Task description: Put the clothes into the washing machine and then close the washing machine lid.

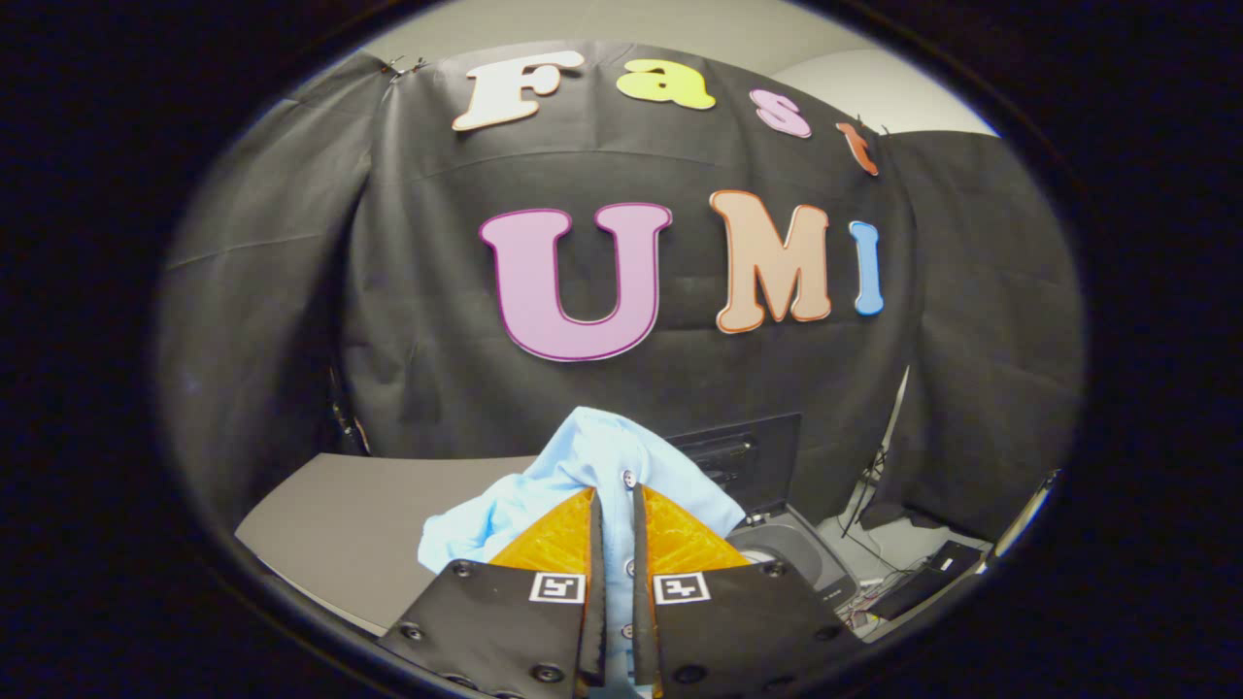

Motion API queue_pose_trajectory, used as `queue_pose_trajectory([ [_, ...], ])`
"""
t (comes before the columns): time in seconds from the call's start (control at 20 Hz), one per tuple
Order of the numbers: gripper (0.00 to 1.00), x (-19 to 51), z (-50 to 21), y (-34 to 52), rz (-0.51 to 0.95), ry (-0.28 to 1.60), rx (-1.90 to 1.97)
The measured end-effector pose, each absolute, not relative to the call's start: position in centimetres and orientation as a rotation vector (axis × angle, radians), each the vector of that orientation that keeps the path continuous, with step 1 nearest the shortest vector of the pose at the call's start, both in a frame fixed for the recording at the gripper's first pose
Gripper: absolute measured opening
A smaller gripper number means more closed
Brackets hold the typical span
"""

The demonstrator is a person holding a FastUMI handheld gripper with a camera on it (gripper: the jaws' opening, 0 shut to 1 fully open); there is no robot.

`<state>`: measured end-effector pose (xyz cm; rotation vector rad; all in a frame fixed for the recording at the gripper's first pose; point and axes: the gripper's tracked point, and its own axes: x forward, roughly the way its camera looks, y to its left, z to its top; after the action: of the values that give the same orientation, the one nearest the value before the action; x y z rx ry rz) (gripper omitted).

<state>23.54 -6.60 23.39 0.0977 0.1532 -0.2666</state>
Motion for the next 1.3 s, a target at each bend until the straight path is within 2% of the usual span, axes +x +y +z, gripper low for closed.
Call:
queue_pose_trajectory([
  [0.35, 0.12, 24.9, 21.5, -12.3, -0.275, 0.113, 0.037],
  [0.65, 0.12, 27.0, 18.2, -15.4, -0.294, 0.16, -0.02],
  [1.3, 0.11, 32.6, 7.0, -16.8, -0.282, 0.26, -0.029],
])
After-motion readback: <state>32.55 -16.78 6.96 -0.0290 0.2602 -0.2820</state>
